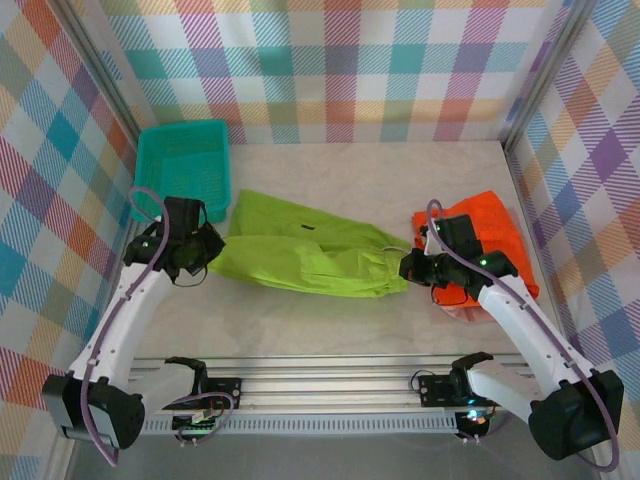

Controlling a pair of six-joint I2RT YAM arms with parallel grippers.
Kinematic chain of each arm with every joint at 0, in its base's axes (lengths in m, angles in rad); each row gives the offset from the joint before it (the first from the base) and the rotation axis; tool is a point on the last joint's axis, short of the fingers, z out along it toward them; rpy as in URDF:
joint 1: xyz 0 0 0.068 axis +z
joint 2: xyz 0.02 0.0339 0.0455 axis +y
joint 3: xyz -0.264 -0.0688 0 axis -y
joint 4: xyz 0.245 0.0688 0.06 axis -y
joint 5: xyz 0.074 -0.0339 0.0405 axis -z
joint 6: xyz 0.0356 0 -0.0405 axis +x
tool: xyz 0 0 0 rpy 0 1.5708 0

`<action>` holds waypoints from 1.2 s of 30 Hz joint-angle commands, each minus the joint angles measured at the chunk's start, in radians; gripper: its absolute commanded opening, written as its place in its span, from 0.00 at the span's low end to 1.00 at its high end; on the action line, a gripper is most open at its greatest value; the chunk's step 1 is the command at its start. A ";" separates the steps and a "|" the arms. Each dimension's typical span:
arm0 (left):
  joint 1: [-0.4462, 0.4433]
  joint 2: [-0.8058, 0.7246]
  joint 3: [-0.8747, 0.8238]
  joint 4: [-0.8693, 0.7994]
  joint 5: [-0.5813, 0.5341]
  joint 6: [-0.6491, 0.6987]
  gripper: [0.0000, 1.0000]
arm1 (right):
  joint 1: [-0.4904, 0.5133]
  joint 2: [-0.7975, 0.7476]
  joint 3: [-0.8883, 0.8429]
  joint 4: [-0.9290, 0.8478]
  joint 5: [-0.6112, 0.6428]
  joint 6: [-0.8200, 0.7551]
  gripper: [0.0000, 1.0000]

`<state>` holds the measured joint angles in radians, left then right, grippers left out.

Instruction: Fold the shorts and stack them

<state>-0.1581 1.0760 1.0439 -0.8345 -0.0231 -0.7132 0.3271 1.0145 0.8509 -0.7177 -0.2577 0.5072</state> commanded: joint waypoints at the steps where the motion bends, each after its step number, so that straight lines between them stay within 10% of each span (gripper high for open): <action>1: 0.012 -0.048 -0.027 -0.072 0.025 0.023 0.02 | 0.003 -0.033 -0.014 -0.044 0.003 -0.029 0.00; 10: 0.012 -0.173 -0.123 -0.106 -0.007 -0.037 0.00 | 0.007 -0.051 -0.039 -0.066 -0.012 -0.026 0.00; 19: 0.012 -0.096 0.273 -0.088 -0.075 0.020 0.00 | 0.005 -0.010 0.267 -0.150 0.151 -0.068 0.00; 36: 0.012 0.561 1.330 -0.147 -0.162 0.157 0.00 | -0.086 0.858 1.858 -0.319 0.018 -0.210 0.00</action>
<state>-0.1551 1.6939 2.2436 -0.9447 -0.1448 -0.6060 0.2531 1.8771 2.5347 -0.9627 -0.1726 0.3386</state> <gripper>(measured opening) 0.048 0.066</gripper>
